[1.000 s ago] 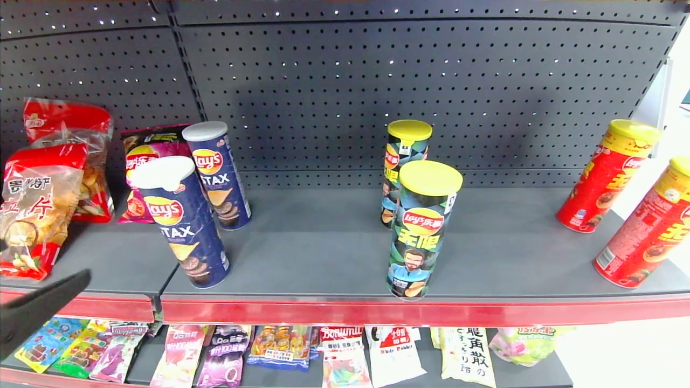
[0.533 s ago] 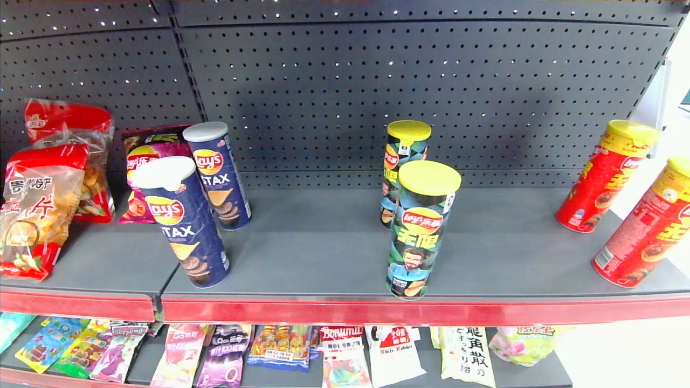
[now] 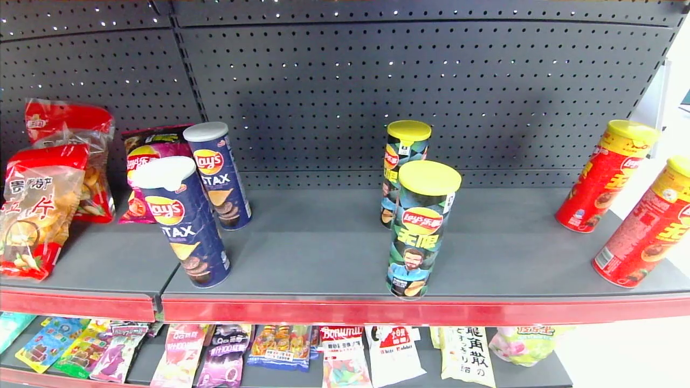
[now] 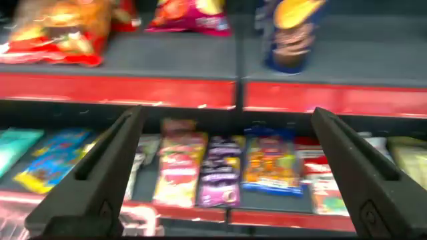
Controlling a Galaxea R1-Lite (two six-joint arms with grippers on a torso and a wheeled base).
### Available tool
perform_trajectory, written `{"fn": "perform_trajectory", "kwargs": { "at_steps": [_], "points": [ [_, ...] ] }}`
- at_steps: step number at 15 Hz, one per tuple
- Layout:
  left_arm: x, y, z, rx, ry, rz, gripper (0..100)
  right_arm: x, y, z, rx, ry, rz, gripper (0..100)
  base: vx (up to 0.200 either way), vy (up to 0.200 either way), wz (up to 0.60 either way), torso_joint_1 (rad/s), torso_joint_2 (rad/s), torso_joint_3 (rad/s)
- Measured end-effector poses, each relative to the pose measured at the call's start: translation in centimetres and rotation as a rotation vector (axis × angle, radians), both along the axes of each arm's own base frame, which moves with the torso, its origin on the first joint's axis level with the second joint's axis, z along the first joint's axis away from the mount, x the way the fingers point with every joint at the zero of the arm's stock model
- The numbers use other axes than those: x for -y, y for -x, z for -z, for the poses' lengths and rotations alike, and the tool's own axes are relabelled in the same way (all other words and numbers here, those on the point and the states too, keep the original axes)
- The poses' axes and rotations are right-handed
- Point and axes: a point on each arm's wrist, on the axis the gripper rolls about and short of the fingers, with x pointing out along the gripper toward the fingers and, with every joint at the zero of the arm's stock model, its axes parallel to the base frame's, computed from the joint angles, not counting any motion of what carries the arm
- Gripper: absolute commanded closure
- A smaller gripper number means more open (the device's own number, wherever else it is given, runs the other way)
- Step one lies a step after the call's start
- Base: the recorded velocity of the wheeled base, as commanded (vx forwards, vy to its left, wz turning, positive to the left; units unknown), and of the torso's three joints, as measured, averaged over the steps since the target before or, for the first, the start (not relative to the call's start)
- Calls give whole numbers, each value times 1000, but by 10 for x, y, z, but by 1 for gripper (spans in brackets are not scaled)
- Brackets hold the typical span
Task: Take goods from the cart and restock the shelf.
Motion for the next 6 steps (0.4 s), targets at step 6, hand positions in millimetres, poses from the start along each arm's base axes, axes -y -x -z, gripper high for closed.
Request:
{"fn": "perform_trajectory", "kwargs": {
  "at_steps": [6],
  "points": [
    [-1, 1, 3, 4, 58, -47, 0, 0, 0, 0, 0, 0, 0, 0, 0, 0, 0, 0, 0, 0]
  ]
}}
